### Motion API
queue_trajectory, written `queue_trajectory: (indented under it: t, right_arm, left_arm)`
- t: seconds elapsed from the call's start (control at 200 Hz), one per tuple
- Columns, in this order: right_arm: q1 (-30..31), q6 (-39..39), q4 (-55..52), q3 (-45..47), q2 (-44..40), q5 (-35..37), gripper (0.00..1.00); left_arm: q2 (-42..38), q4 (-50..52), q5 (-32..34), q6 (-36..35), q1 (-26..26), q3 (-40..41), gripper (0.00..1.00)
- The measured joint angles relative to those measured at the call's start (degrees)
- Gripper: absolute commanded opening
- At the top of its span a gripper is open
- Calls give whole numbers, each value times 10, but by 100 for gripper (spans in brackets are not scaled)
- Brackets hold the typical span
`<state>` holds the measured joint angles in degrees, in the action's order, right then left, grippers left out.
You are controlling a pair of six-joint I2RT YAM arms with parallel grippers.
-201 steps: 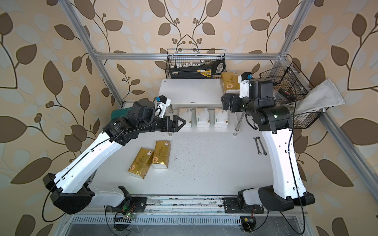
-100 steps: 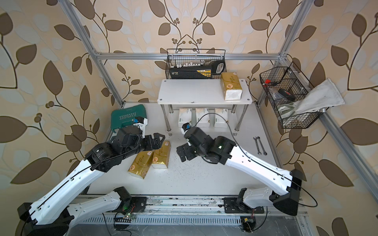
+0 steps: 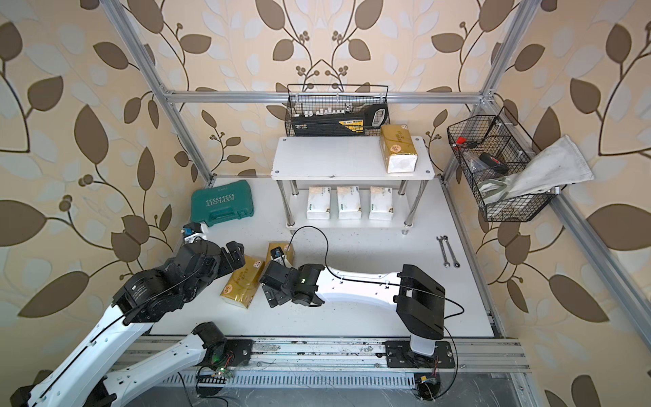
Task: Place the tissue boxes on the shelf by color
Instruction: Pick up the box of tissues from the center of the board.
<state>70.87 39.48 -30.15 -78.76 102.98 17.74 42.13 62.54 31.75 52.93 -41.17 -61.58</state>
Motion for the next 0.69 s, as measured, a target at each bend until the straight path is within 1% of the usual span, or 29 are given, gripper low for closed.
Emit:
queue_trajectory:
  t: [0.12,0.35,0.54,0.695]
  right_arm:
    - [0,5,15,-44,31,11,99]
    - [-1,6,25,-119,108,28,99]
    - [-14,12,22,-127,149,44,99]
    - [-33,19,19,-125,156,51,99]
  left_arm:
    - [-1,16,14,12,0,-9,99]
    - [7,21,12,12,0,-22,99]
    - [7,19,8,12,0,-22,99]
    - [6,11,3,12,0,-22,99]
